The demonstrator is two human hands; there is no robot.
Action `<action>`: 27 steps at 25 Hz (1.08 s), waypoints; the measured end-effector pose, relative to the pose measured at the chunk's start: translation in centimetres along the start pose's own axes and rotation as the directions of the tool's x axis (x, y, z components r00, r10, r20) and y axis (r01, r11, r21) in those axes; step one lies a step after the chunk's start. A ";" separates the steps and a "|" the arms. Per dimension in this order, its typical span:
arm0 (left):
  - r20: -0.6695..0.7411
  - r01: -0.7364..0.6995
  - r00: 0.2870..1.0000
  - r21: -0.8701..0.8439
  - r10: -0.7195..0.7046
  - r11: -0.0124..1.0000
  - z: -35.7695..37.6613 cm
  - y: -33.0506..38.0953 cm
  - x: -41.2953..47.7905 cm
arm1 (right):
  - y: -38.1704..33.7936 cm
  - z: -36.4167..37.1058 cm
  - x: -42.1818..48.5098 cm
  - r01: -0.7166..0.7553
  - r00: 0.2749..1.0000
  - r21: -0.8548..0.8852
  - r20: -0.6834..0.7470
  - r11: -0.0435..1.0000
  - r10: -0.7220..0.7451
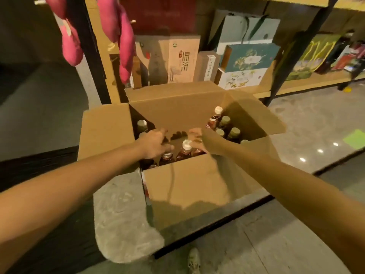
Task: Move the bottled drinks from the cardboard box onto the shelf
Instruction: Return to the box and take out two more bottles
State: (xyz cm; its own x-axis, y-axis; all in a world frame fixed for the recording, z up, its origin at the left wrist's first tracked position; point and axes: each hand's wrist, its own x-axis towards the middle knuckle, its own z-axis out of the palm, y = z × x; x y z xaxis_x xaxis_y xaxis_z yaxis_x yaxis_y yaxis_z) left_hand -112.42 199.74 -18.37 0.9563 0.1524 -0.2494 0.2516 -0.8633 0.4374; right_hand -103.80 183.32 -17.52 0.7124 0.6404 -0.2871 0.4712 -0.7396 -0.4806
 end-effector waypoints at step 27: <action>0.222 0.557 0.812 -0.571 -0.539 0.604 7.1 -0.8 5.9 | 7.7 4.9 9.2 0.021 0.909 0.512 0.347 0.859 -0.230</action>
State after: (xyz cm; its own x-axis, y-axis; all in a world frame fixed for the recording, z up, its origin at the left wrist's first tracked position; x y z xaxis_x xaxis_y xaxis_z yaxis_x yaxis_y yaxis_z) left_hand -108.04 197.90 -26.34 0.6083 0.4825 -0.6302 0.7690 -0.1617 0.6185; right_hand -96.17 184.58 -27.94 0.3584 0.8242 -0.4384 0.1534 -0.5152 -0.8432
